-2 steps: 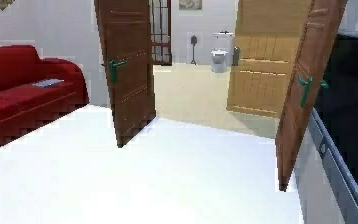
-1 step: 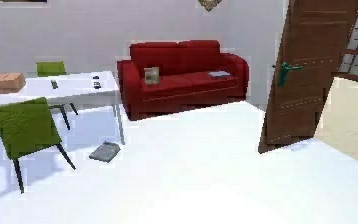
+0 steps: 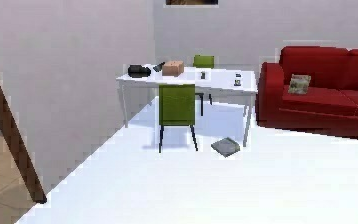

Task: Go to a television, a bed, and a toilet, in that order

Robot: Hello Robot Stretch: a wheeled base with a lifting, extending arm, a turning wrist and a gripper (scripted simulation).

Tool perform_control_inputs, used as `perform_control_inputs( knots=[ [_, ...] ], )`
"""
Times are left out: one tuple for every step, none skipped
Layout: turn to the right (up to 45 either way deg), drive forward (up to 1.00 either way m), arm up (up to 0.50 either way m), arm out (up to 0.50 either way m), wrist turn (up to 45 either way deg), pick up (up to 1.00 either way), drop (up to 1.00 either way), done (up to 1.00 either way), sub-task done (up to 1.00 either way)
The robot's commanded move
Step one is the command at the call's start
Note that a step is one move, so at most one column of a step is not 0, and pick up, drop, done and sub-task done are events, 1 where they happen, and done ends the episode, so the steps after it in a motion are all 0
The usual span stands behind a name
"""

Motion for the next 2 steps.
perform_control_inputs(
  knots=[
    [0.0, 0.50, 0.00, 0.00, 0.0, 0.00, 0.00, 0.00, 0.00],
    [15.0, 0.00, 0.00, 0.00, 0.0, 0.00, 0.00, 0.00, 0.00]
  ],
)
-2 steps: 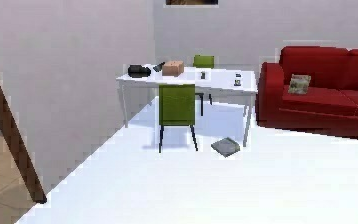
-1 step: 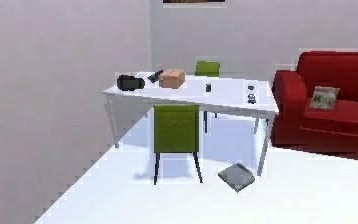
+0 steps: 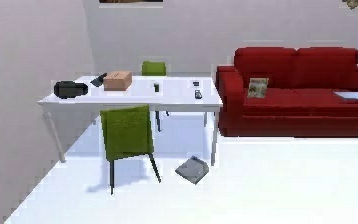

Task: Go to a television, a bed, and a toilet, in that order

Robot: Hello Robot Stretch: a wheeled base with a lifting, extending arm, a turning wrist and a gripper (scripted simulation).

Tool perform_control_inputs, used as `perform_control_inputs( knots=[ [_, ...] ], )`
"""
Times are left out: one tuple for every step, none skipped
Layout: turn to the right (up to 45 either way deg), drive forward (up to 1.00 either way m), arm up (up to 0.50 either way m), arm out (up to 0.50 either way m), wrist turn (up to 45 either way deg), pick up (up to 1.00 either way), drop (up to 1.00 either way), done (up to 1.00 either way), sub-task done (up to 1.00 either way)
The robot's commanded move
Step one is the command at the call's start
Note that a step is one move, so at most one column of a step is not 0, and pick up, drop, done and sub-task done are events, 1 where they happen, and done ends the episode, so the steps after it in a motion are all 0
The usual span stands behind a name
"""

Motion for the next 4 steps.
perform_control_inputs(
  knots=[
    [0.0, 0.25, 0.00, 0.00, 0.0, 0.00, 0.00, 0.00, 0.00],
    [-45.0, 0.00, 0.00, 0.00, 0.0, 0.00, 0.00, 0.00, 0.00],
    [-45.0, 0.00, 0.00, 0.00, 0.0, 0.00, 0.00, 0.00, 0.00],
    [-6.0, 0.00, 0.00, 0.00, 0.0, 0.00, 0.00, 0.00, 0.00]
  ],
)
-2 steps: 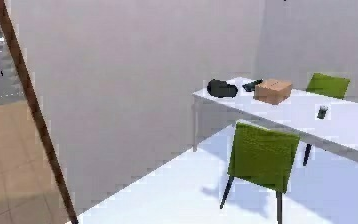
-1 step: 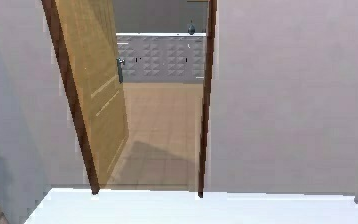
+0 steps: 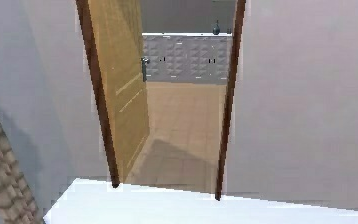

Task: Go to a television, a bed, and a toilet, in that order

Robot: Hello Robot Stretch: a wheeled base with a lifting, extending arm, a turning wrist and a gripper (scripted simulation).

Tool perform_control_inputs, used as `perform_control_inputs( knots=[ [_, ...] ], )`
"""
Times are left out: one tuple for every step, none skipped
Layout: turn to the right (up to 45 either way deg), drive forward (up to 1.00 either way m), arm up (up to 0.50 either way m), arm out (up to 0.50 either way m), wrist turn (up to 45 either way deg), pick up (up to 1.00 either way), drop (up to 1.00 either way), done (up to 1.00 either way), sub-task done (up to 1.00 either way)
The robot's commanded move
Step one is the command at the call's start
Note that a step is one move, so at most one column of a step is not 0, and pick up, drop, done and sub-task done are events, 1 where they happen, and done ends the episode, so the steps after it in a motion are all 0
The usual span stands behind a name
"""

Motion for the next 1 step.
perform_control_inputs(
  knots=[
    [0.0, 1.00, 0.00, 0.00, 0.0, 0.00, 0.00, 0.00, 0.00]
  ],
)
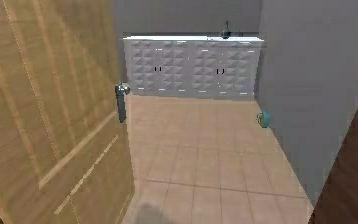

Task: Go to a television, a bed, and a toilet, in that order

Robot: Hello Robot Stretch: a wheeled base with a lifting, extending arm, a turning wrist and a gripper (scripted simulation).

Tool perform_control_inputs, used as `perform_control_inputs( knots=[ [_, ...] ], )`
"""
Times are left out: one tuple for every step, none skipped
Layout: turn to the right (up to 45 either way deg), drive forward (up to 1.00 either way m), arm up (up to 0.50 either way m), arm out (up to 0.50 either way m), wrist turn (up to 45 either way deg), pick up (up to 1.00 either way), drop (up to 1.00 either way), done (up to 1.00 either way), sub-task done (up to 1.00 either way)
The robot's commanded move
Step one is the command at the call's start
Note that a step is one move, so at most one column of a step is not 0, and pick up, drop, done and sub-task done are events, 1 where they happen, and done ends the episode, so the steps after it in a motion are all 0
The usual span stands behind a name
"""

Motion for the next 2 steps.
perform_control_inputs(
  knots=[
    [0.0, 1.00, 0.00, 0.00, 0.0, 0.00, 0.00, 0.00, 0.00],
    [0.0, 0.50, 0.00, 0.00, 0.0, 0.00, 0.00, 0.00, 0.00]
  ],
)
